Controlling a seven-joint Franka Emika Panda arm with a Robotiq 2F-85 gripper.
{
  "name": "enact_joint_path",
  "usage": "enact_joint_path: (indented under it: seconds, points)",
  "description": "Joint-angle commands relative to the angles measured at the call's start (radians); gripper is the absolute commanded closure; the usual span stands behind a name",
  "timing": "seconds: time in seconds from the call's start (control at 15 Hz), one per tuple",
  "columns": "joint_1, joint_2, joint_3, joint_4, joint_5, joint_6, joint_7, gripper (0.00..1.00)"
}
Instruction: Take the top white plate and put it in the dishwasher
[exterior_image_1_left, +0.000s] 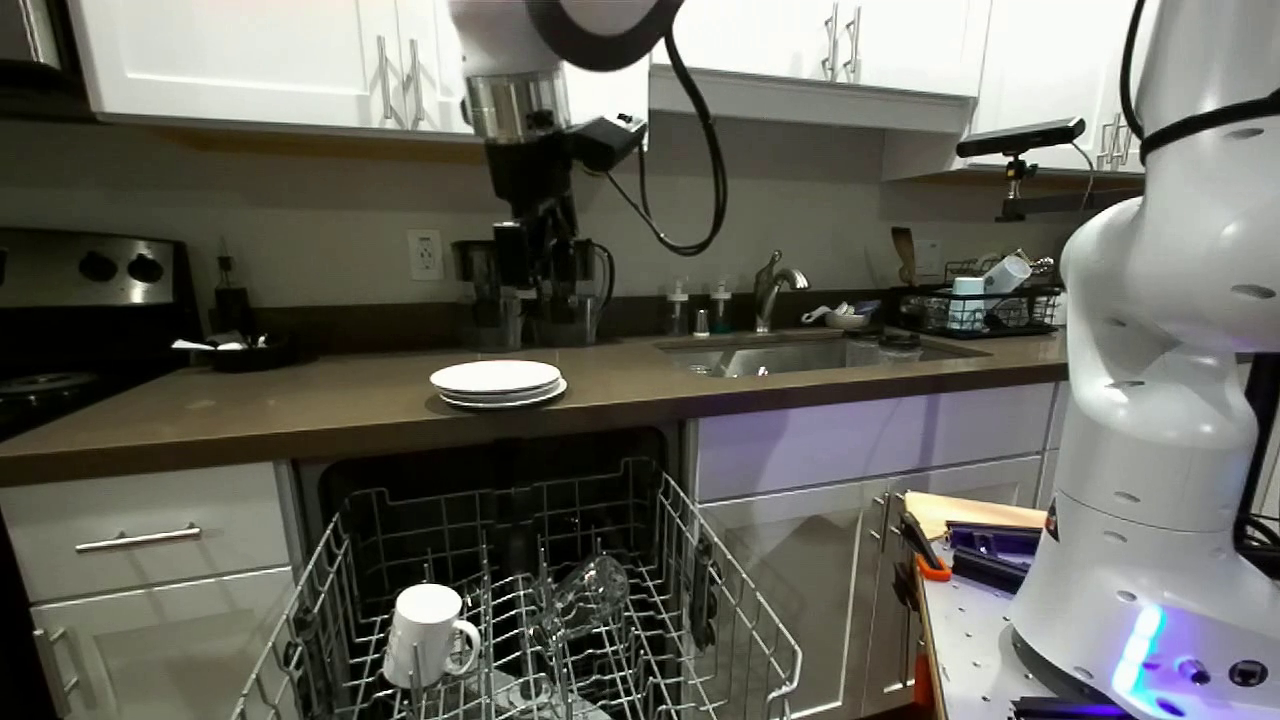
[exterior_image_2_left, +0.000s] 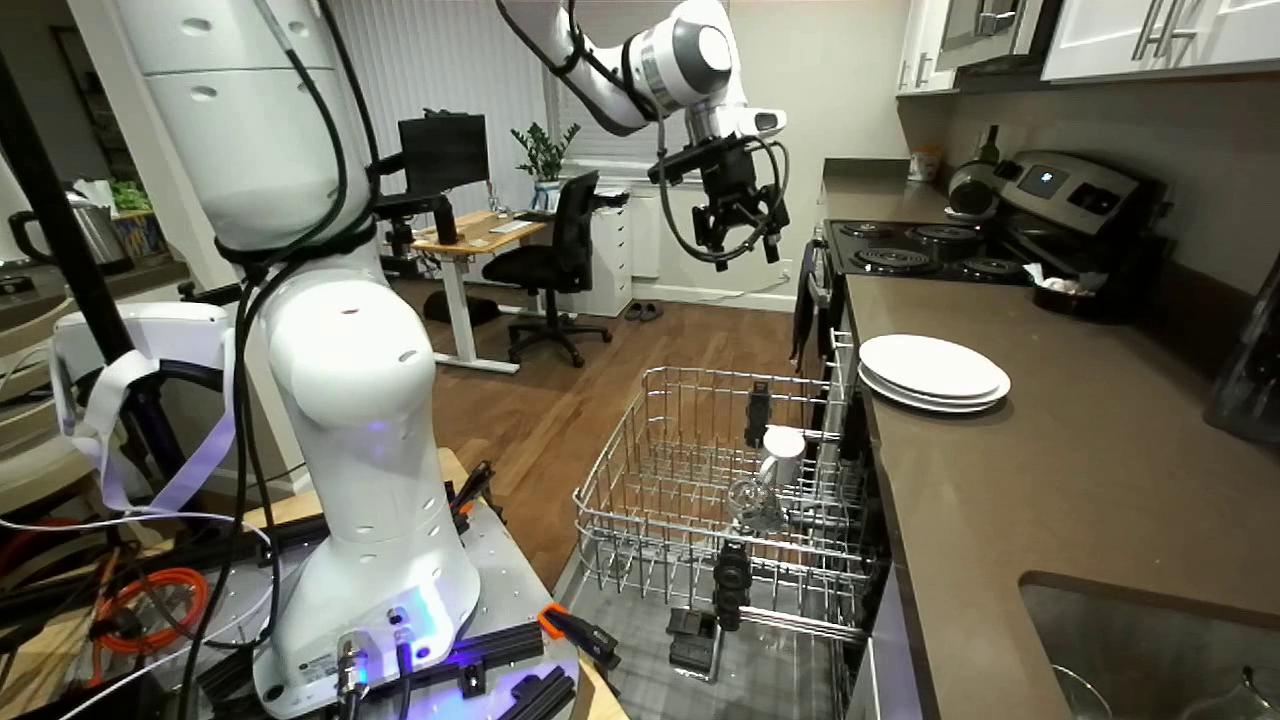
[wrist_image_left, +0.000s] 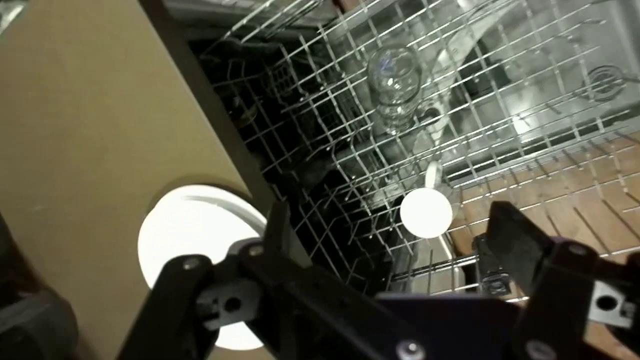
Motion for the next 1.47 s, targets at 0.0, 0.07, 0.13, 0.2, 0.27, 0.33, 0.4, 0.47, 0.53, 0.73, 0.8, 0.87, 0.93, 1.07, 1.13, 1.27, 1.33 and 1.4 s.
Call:
enact_joint_path:
  seconds: [0.0, 0.07, 0.13, 0.2, 0.27, 0.33, 0.4, 0.47, 0.53, 0.73, 0.8, 0.87, 0.93, 1.07, 1.13, 1.27, 1.33, 1.4]
  points:
    - [0.045, 0.229, -0.014, 0.211, -0.216, -0.013, 0.093, 0.00]
    - [0.063, 0.278, -0.028, 0.261, -0.256, -0.025, 0.106, 0.00]
    - [0.077, 0.339, -0.047, 0.314, -0.300, -0.027, 0.122, 0.00]
    - [0.095, 0.387, -0.064, 0.360, -0.332, -0.035, 0.135, 0.00]
    - [0.110, 0.438, -0.086, 0.407, -0.363, -0.044, 0.148, 0.00]
    - [0.125, 0.482, -0.107, 0.449, -0.386, -0.051, 0.159, 0.00]
    - [0.135, 0.522, -0.127, 0.488, -0.398, -0.060, 0.164, 0.00]
    - [0.144, 0.559, -0.144, 0.525, -0.403, -0.071, 0.165, 0.00]
    - [0.146, 0.589, -0.158, 0.554, -0.394, -0.082, 0.161, 0.00]
    - [0.153, 0.667, -0.196, 0.637, -0.376, -0.119, 0.156, 0.00]
    - [0.150, 0.687, -0.204, 0.660, -0.367, -0.130, 0.153, 0.00]
    - [0.149, 0.705, -0.211, 0.680, -0.364, -0.139, 0.154, 0.00]
    - [0.147, 0.720, -0.217, 0.698, -0.358, -0.149, 0.152, 0.02]
    - [0.146, 0.747, -0.226, 0.726, -0.352, -0.161, 0.153, 0.13]
    - [0.145, 0.760, -0.229, 0.739, -0.346, -0.164, 0.150, 0.11]
    - [0.144, 0.782, -0.233, 0.761, -0.335, -0.171, 0.148, 0.18]
    - [0.144, 0.792, -0.234, 0.771, -0.329, -0.173, 0.146, 0.12]
    - [0.144, 0.801, -0.235, 0.780, -0.325, -0.175, 0.144, 0.07]
